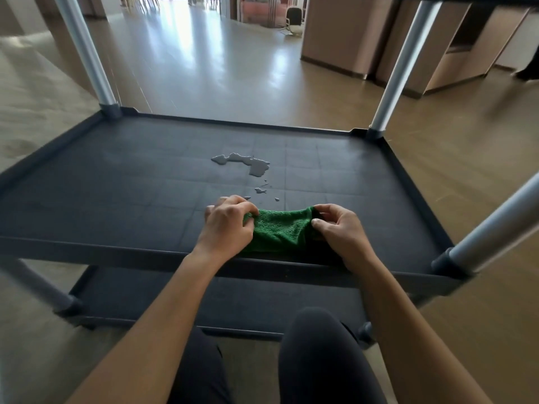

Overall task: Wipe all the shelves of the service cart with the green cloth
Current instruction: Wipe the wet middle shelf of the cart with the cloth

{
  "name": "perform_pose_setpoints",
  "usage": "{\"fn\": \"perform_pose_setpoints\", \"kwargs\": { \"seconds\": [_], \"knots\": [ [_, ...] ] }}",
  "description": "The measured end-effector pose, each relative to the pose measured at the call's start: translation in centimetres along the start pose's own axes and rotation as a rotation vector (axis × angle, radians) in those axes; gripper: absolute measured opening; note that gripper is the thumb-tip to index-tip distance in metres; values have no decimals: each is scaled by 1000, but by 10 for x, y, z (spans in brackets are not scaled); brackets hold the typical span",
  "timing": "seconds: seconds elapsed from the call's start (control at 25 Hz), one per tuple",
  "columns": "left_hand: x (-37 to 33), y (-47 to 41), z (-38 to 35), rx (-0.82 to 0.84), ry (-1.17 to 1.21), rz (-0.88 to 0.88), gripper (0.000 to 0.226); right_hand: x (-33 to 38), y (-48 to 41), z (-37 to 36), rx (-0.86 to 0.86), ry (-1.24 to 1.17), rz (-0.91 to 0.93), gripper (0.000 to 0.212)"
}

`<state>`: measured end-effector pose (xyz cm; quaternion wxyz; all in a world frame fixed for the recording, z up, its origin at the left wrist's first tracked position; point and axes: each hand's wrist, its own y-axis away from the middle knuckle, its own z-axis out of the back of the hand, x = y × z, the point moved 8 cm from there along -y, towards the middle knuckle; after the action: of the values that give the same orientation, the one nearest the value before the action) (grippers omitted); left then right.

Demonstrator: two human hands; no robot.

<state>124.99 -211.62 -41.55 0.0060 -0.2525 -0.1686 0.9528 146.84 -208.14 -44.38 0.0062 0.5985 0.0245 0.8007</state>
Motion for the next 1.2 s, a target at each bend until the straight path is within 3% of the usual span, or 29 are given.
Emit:
{"fn": "perform_pose_setpoints", "kwargs": {
  "seconds": [0.72, 0.92, 1.04, 1.2],
  "knots": [
    [3, 1, 0, 30, 1, 40, 17, 1, 0, -3, 8, -100, -22, 21],
    [-25, 2, -1, 18, -82, -213, 34, -1, 3, -3, 9, -96, -21, 22],
    [-51, -3, -12, 135, 0, -371, 25, 1, 5, -3, 21, -147, -14, 28],
    [-65, -4, -35, 321, -72, -451, 47, 4, 8, -3, 30, -141, 12, 33]
  ]
}}
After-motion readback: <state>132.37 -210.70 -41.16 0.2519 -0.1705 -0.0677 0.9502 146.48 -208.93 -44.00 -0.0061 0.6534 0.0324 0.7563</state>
